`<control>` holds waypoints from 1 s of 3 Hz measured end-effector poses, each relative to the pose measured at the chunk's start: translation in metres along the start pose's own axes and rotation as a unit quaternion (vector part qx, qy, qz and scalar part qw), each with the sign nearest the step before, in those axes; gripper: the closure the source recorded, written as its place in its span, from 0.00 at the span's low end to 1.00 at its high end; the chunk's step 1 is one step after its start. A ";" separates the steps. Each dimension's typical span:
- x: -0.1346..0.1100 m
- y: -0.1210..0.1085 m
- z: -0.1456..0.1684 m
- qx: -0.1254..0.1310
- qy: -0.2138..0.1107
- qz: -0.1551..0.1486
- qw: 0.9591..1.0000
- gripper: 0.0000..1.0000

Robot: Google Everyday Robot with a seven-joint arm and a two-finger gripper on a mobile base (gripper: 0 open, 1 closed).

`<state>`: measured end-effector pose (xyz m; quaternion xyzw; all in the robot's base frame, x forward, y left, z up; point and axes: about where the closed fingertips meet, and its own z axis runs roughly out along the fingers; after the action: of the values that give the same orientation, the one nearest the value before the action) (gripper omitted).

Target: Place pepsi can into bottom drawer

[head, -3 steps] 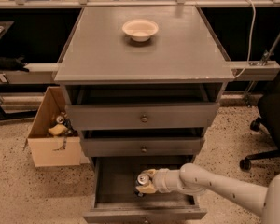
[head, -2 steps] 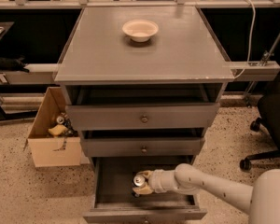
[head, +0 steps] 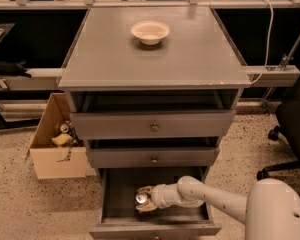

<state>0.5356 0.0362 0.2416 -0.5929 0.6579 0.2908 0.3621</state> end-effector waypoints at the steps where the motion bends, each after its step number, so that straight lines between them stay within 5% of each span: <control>1: 0.013 -0.004 0.017 -0.001 -0.006 0.001 1.000 1.00; 3: 0.037 -0.015 0.048 -0.014 -0.011 0.026 1.000 0.54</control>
Offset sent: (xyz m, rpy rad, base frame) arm 0.0302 0.0106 -0.0672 0.0435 0.0626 -0.0247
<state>0.5558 0.0518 0.1849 -0.5774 0.6648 0.3156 0.3536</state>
